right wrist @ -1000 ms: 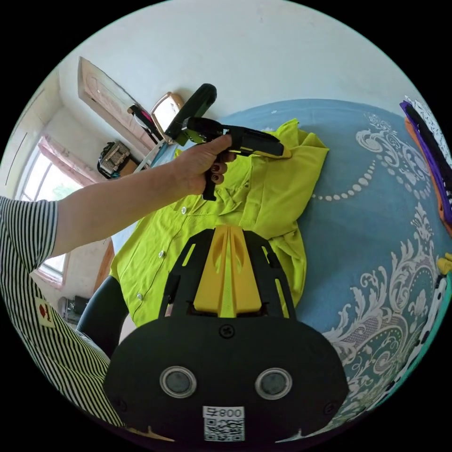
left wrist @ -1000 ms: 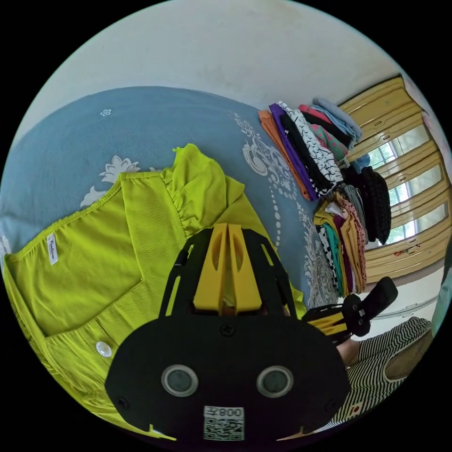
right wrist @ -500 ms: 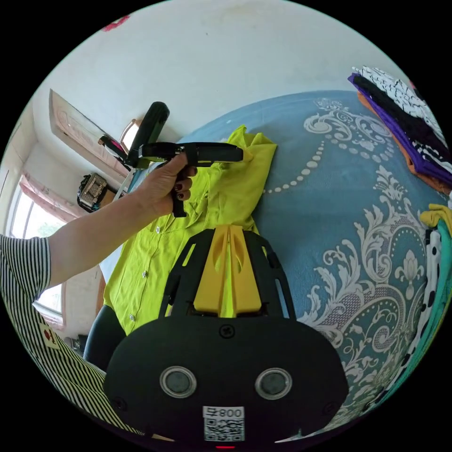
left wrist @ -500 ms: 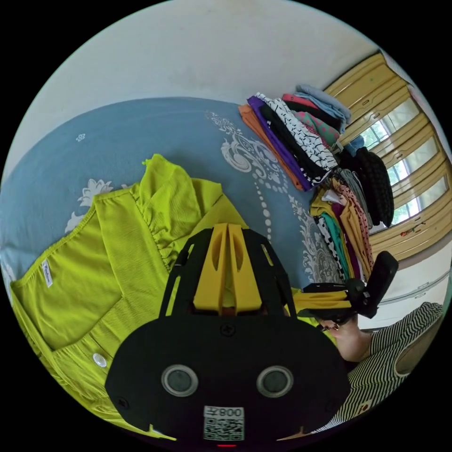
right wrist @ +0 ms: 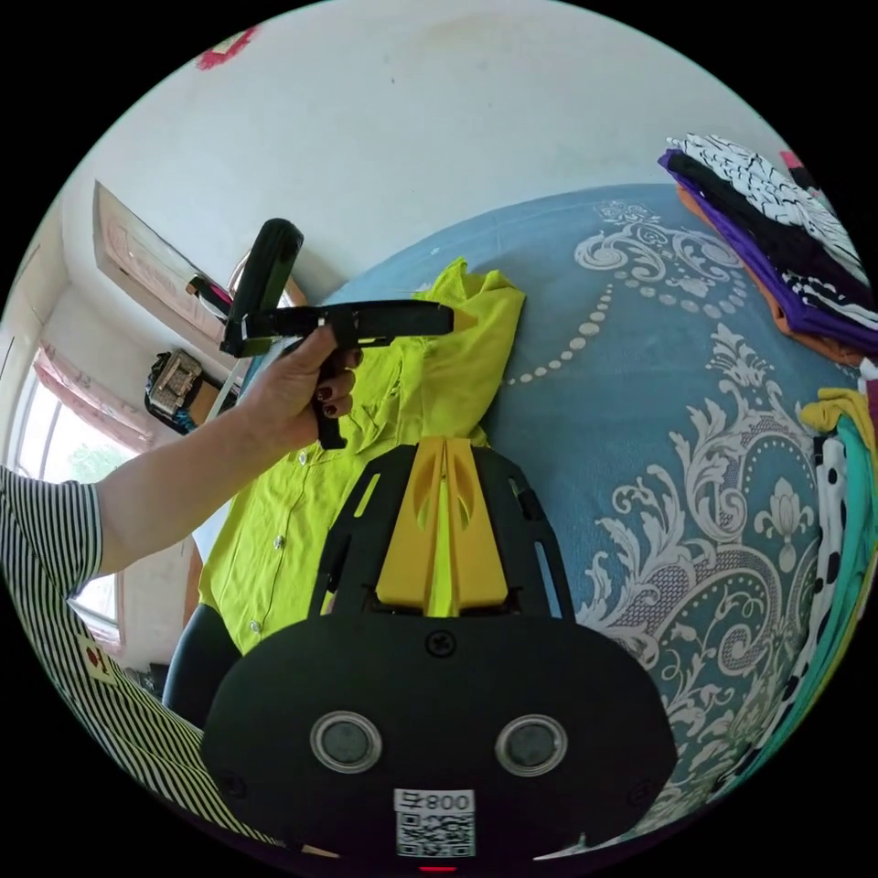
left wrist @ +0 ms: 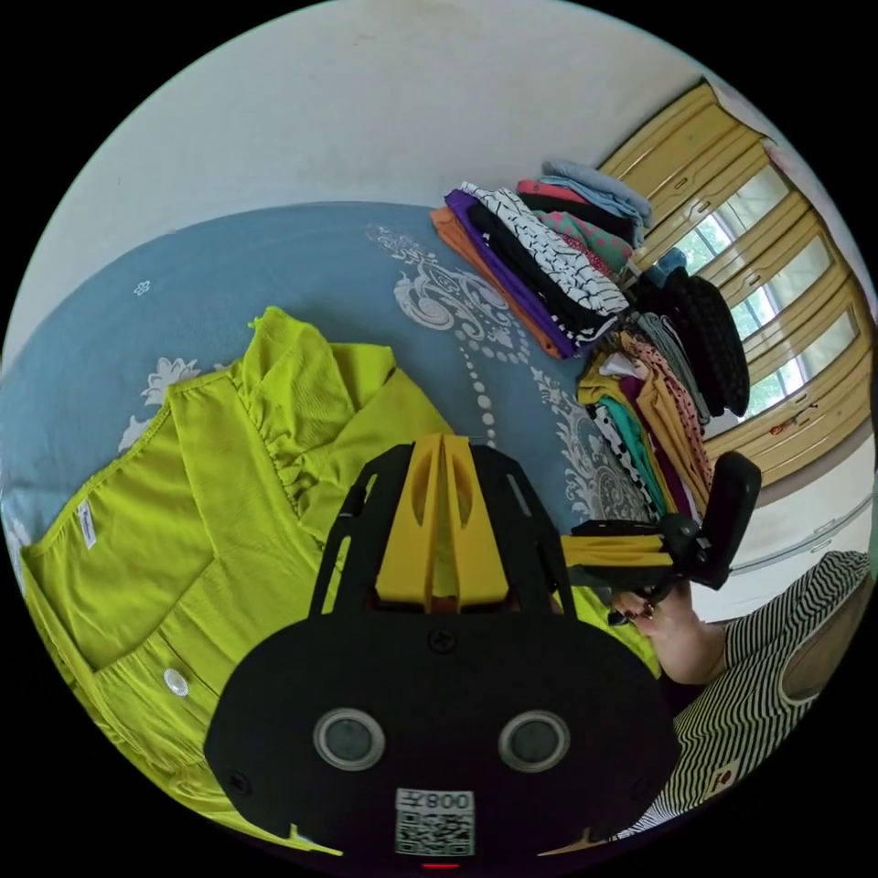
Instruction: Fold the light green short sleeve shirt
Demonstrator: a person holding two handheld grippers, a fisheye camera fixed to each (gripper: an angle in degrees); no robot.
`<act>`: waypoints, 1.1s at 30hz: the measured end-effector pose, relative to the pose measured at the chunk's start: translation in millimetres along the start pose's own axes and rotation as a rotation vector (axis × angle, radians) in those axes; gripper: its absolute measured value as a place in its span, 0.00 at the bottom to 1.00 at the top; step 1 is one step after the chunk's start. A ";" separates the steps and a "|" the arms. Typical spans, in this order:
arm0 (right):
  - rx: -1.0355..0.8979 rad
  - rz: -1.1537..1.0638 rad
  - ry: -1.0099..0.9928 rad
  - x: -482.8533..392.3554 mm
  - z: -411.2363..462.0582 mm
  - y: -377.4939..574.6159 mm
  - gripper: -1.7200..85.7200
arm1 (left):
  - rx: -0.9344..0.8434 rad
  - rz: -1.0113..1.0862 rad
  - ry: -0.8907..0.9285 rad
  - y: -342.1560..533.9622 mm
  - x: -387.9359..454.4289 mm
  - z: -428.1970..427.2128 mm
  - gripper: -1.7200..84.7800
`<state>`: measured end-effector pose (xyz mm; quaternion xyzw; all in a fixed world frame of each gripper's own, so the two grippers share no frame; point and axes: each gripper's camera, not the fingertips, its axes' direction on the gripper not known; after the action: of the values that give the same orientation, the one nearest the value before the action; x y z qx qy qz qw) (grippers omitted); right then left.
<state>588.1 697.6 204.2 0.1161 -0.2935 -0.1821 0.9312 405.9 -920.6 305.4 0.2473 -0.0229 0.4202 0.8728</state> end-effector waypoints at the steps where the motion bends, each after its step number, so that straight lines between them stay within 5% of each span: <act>1: -0.021 0.005 -0.002 0.3 3.5 -1.0 0.02 | -0.023 -0.008 -0.012 2.4 0.8 -1.3 0.02; 7: -0.019 0.006 0.012 -15.2 -4.9 -10.5 0.02 | 0.069 -0.036 0.052 29.4 20.5 -73.0 0.02; 11: -0.032 0.021 -0.010 -23.7 -6.1 -17.0 0.02 | -0.040 -0.040 0.006 49.5 31.8 -101.4 0.02; 22: 0.053 0.040 -0.154 -53.3 -52.2 -15.6 0.02 | 0.126 -0.166 0.057 178.9 61.8 -305.0 0.03; 26: 0.031 -0.004 -0.143 -96.6 -62.2 -20.0 0.02 | 0.184 -0.387 0.035 267.5 42.2 -397.8 0.04; 33: -0.091 -0.121 -0.114 -204.9 -60.5 -68.5 0.02 | 0.583 -0.811 -0.026 429.0 -16.3 -581.9 0.08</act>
<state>449.2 725.5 30.3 0.0809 -0.3301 -0.2576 0.9045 -21.9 -445.0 -31.8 0.4750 0.1829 0.0327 0.8602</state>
